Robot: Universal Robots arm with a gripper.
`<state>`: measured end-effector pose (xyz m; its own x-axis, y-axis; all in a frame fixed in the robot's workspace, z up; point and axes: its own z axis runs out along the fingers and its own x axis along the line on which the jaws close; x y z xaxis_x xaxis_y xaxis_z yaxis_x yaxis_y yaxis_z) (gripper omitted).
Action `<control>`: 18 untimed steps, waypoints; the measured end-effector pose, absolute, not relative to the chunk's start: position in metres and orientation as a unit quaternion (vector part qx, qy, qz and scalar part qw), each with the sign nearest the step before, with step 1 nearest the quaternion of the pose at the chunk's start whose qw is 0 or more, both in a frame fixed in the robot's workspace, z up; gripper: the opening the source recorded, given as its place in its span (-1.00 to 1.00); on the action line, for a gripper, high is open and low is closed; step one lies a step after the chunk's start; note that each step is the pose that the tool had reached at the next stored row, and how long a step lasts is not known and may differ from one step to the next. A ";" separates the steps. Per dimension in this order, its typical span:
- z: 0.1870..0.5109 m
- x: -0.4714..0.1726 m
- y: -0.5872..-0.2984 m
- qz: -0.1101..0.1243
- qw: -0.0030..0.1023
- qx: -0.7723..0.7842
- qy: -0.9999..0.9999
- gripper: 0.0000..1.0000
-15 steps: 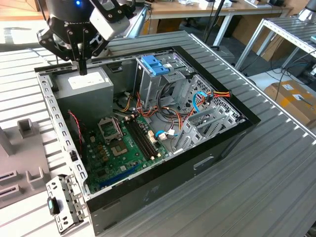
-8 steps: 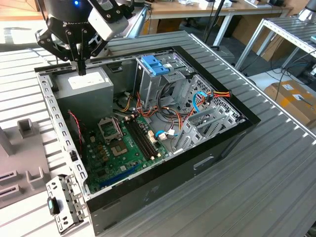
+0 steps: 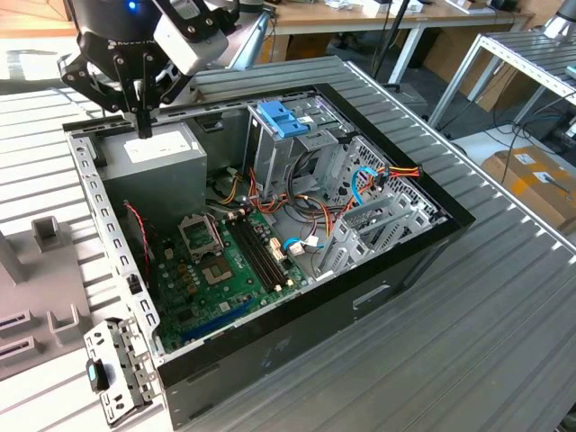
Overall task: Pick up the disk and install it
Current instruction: 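Reach for the disk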
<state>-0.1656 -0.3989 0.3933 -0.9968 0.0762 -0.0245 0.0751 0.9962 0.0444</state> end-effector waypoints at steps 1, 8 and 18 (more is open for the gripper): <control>0.393 -0.166 -0.399 0.022 0.013 0.038 0.999 -0.79; 0.393 -0.171 -0.399 0.022 0.013 0.038 0.999 -0.79; 0.393 -0.177 -0.399 0.022 0.013 0.038 0.999 -0.79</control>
<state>-0.1773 -0.3989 0.3933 -0.9968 0.0762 -0.0245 0.0751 0.9962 0.0444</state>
